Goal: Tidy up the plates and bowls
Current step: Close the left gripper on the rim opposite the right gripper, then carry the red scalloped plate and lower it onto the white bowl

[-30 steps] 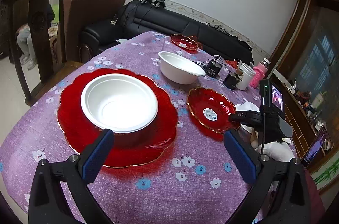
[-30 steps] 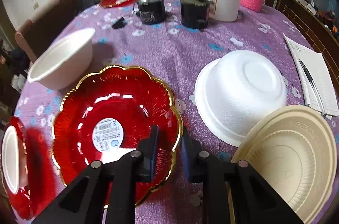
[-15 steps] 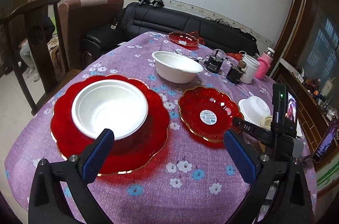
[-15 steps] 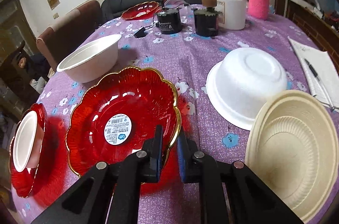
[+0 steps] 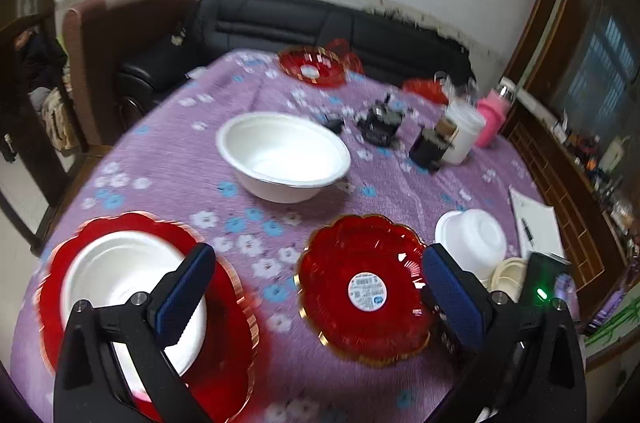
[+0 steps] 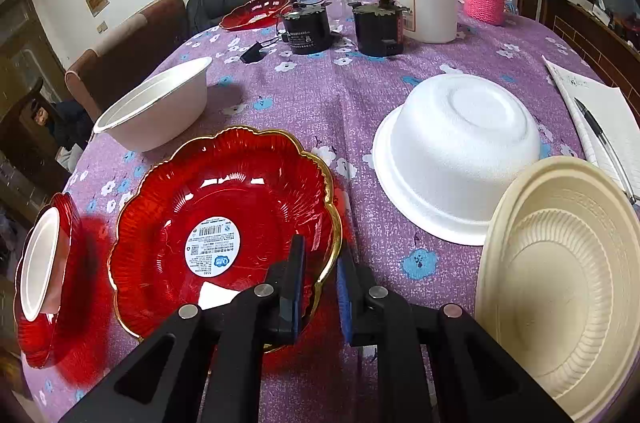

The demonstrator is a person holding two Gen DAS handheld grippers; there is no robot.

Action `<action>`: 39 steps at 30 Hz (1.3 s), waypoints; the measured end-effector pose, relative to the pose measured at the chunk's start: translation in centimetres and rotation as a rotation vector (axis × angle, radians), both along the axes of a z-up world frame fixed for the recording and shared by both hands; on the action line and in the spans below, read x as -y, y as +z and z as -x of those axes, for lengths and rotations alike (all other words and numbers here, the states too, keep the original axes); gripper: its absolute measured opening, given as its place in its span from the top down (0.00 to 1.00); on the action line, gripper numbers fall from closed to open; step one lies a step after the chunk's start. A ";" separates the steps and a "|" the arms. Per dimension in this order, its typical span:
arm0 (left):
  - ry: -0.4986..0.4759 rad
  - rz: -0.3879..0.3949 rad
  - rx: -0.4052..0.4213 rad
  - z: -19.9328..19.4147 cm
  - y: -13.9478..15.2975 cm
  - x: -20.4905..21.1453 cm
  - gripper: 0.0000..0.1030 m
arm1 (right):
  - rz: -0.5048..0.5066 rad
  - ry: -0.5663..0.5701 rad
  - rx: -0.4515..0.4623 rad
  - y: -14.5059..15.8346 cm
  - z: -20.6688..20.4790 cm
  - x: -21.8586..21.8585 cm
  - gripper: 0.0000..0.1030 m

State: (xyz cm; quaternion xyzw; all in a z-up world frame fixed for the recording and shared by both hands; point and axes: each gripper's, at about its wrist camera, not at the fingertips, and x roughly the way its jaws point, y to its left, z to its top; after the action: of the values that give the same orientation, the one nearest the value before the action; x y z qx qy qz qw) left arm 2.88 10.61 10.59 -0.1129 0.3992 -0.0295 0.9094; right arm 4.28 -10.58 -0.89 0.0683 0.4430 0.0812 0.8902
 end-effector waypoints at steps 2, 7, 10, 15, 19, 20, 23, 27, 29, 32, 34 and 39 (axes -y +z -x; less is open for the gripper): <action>-0.007 0.002 -0.068 -2.3 -1.5 0.6 0.03 | 0.003 0.001 0.001 0.0 -0.1 0.0 0.85; 0.001 0.082 -0.235 -6.7 -5.2 0.4 0.36 | 0.015 0.005 0.005 -0.1 -0.1 -0.1 0.84; -0.004 0.095 -0.277 -7.5 -6.6 0.7 0.38 | 0.016 0.006 0.006 -0.1 -0.1 -0.1 0.83; -0.008 0.058 -0.308 -7.9 -8.0 1.5 0.38 | 0.012 0.006 0.007 -0.2 -0.2 -0.1 0.83; -0.030 0.007 -0.304 -7.7 -8.3 2.5 0.48 | -0.004 0.003 0.010 -0.2 -0.2 0.0 0.82; -0.030 -0.007 -0.297 -7.6 -8.2 2.6 0.49 | -0.018 0.003 0.007 -0.3 -0.3 0.1 0.82; -0.023 -0.027 -0.291 -7.4 -7.9 2.5 0.52 | -0.113 0.001 -0.015 -0.6 -0.5 1.0 0.82; -0.005 -0.035 -0.236 -6.7 -6.2 2.2 0.52 | -0.174 0.011 0.033 0.2 -0.1 1.2 0.82; 0.002 -0.034 -0.208 -6.2 -5.2 2.2 0.52 | -0.187 0.015 0.069 0.9 0.3 1.2 0.82; 0.013 -0.017 -0.163 -4.8 -3.8 1.7 0.52 | -0.227 0.021 0.116 1.8 0.9 1.4 0.82; 0.013 0.000 -0.151 -4.0 -3.3 1.4 0.52 | -0.250 0.021 0.139 2.4 1.3 1.4 0.82; 0.011 0.039 -0.144 -1.2 -2.8 0.3 0.52 | -0.295 0.025 0.187 4.1 3.0 1.0 0.82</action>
State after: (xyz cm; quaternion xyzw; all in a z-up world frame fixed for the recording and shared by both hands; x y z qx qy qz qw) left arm 4.06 10.31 7.84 -0.1347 0.4621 -0.0241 0.8762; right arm 1.32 -11.63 3.20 0.1847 0.3426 0.1622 0.9067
